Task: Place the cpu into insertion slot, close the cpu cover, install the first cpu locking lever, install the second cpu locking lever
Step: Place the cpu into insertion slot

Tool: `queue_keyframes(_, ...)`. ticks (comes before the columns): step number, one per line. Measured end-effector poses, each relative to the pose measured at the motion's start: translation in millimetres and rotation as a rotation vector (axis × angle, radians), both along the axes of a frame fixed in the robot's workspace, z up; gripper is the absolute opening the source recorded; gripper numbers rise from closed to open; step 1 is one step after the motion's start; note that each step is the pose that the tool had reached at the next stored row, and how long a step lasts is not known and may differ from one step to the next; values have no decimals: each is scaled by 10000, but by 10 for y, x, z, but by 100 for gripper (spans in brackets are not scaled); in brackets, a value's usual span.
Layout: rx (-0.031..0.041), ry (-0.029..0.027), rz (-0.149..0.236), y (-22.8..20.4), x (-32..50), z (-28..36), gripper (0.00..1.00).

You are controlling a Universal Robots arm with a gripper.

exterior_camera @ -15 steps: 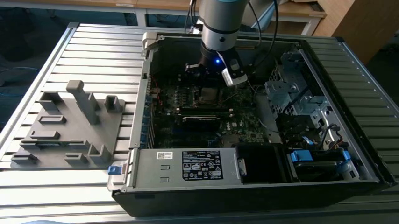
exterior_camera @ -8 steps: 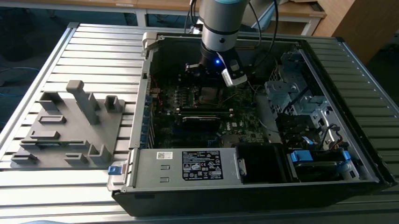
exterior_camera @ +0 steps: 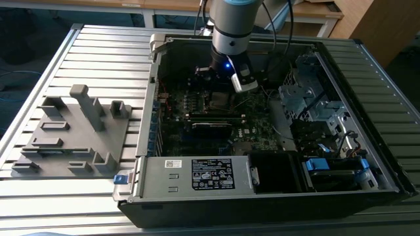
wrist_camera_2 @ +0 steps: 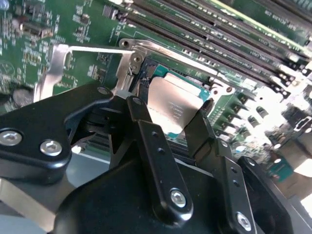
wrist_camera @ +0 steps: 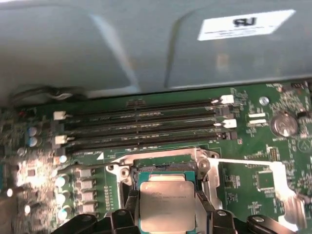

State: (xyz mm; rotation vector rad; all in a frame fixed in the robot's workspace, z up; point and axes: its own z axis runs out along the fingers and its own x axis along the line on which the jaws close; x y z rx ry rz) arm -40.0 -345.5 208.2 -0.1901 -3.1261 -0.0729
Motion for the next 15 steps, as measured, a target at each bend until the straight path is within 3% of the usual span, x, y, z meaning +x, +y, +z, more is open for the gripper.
queue_keyframes(4,-3,2,-649,0,0,-8,54)
queue_keyframes(10,0,0,-706,0,0,-9,54)
queue_keyframes(15,1,0,-1364,0,0,-9,54)
